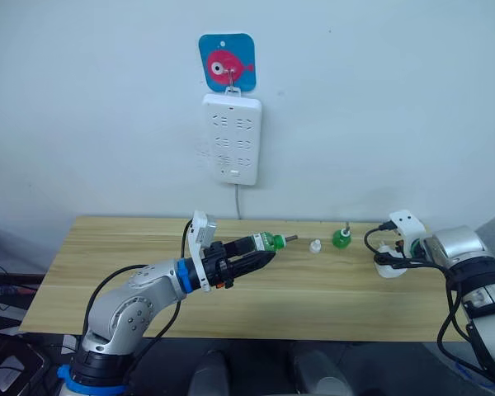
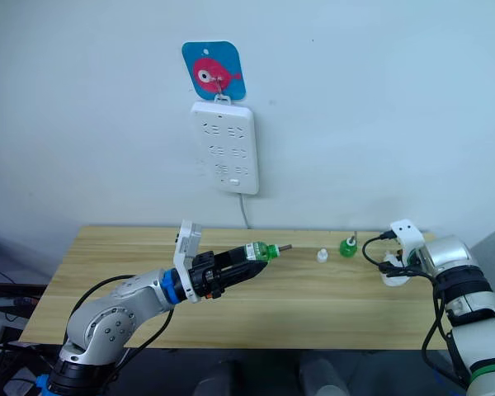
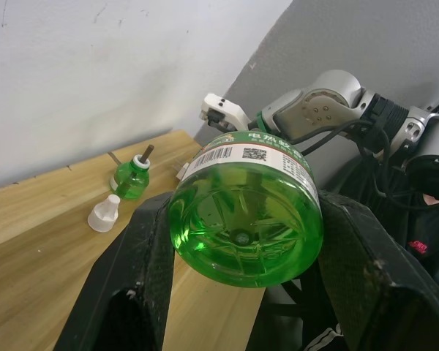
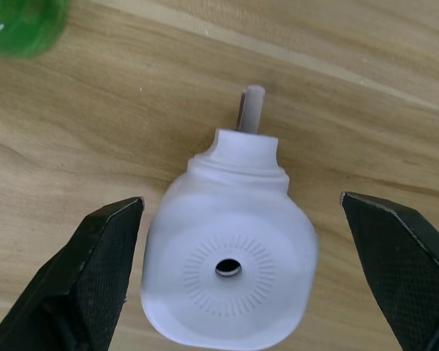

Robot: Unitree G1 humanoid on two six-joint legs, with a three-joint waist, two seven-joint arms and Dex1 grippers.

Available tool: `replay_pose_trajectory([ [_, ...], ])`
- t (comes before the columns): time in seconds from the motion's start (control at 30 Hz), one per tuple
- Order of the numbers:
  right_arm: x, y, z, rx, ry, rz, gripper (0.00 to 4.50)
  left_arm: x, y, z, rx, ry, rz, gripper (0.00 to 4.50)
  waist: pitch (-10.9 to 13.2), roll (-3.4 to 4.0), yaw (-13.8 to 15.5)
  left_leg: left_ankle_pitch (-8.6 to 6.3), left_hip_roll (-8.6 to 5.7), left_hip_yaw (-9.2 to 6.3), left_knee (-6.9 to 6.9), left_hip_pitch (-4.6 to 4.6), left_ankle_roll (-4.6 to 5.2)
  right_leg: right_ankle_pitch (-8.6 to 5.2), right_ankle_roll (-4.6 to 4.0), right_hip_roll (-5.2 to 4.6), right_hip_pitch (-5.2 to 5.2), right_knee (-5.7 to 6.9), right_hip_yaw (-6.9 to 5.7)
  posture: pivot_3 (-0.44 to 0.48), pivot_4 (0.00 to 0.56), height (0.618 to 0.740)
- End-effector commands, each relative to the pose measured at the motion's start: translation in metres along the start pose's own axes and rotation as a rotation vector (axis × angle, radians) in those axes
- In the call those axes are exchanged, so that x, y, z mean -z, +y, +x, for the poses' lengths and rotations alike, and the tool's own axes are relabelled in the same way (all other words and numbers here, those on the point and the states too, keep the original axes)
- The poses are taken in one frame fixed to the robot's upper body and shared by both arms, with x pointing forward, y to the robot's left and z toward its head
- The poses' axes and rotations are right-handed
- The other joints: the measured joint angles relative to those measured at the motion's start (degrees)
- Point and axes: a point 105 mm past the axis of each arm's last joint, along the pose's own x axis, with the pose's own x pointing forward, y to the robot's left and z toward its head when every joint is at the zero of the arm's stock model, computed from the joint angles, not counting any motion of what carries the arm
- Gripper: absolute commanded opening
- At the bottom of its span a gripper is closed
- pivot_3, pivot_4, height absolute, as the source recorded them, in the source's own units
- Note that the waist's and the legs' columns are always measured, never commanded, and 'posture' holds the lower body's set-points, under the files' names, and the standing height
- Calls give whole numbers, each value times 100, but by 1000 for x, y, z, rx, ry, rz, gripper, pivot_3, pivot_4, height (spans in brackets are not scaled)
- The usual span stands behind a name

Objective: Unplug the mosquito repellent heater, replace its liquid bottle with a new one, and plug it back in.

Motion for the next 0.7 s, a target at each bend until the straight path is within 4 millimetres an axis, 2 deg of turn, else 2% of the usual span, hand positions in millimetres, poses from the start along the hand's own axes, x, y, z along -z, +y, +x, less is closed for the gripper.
replay_pose_trajectory([
  [0.03, -8, -1, -5, -5, -19, 16, 4500, -8, -6, 1, 18, -30, 43, 2417, 0, 0, 0, 0, 0, 0, 0, 0, 0, 0, 0, 0, 0, 0, -1, -101, 165, 733],
  [0.17, -5, -1, -5, -7, -13, 28, 4500, -7, -5, 2, 22, -26, 47, 2417, 2, -1, 0, 0, -1, 0, 1, 0, 0, 0, 0, 0, 1, 0, -1, -107, 172, 733],
  [0.27, -2, 0, -5, -13, -8, 37, 4500, -4, -5, 2, 24, -18, 45, 2417, 3, -1, 0, 0, -1, 0, 1, 0, 0, -1, 1, 0, 1, 0, 0, -107, 156, 733],
  [0.33, -1, 0, -5, -12, -6, 35, 4138, -5, -4, 3, 26, -17, 49, 2417, 3, 0, -1, 0, -1, 0, 0, 0, 0, 0, 0, 0, 1, 0, -1, -107, 159, 733],
  [0.47, -1, 1, -5, -18, -4, 39, 2923, -6, -3, 5, 25, -24, 51, 2417, 3, -1, -2, 0, -1, -1, 1, 0, 0, 0, 1, 0, 1, 1, -1, -112, 158, 733],
  [0.7, 0, -1, -12, -12, -28, 57, 2932, -4, -1, 6, 40, -10, 52, 2417, 2, 1, -18, 0, 0, -2, 1, 0, -1, 0, 0, 0, 1, 1, -3, -153, 139, 733],
])
